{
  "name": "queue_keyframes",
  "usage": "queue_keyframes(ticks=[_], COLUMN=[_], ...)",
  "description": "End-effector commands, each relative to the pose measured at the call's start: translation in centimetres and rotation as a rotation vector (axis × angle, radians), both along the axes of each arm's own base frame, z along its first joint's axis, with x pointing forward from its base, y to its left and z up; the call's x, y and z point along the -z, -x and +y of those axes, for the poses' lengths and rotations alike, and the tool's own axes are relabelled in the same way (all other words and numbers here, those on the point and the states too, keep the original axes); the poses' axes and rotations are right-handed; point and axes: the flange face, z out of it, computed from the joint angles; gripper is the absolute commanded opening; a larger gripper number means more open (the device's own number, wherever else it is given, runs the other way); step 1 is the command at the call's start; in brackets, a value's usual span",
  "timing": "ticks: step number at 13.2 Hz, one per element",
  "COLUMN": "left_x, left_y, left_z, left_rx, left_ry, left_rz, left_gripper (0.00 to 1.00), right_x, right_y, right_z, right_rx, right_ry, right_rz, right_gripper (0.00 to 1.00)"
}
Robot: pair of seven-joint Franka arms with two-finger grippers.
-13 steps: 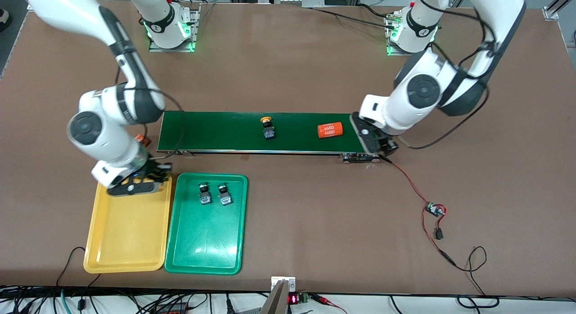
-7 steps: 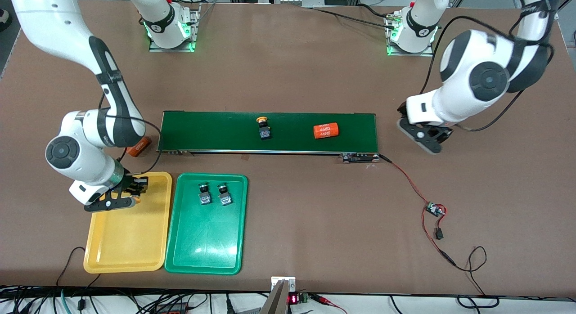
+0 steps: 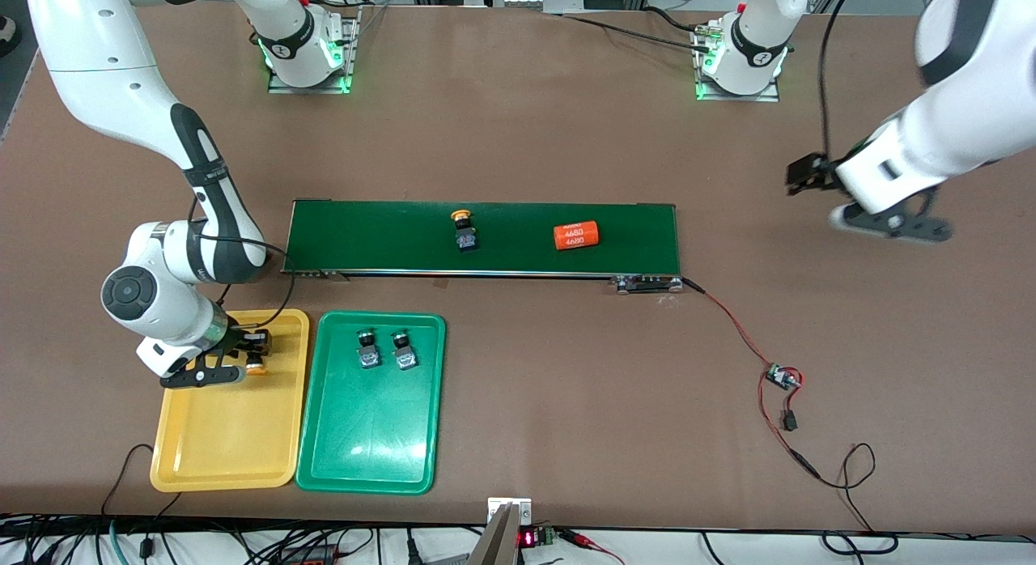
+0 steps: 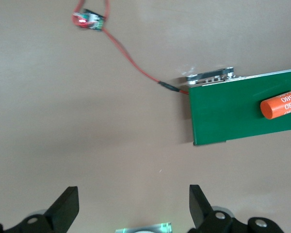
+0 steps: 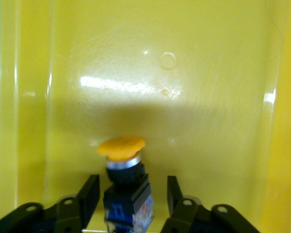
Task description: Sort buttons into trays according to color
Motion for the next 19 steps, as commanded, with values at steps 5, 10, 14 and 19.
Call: queue_keyframes(ticks=[5, 10, 14, 19], left_x=[-5.6, -4.5, -4.8, -4.7], left_y=[1.7, 2.1, 1.9, 2.3], left_z=[2.5, 4.6, 4.8, 4.4], left_rx=[-0.041, -0.061, -0.073, -0.064], left_ry=[-0.069, 0.021, 0.014, -0.007], left_rz=[-0.131, -0.12, -0.116, -0.073], left_gripper=[1.0, 1.0, 1.0, 1.0], right_x=[-4.5, -7.2, -8.7, -9.6], right_y=[2.1, 8.4, 13.8, 18.4], right_z=[1.8, 9.1, 15.1, 23.7], right_rx=[0.005, 0.156, 0.185, 0.21], right_ry=[-0.011, -0.042, -0.108, -0.097], right_rz=[0.029, 0.087, 0.136, 0.135], right_gripper=[1.0, 1.0, 1.0, 1.0])
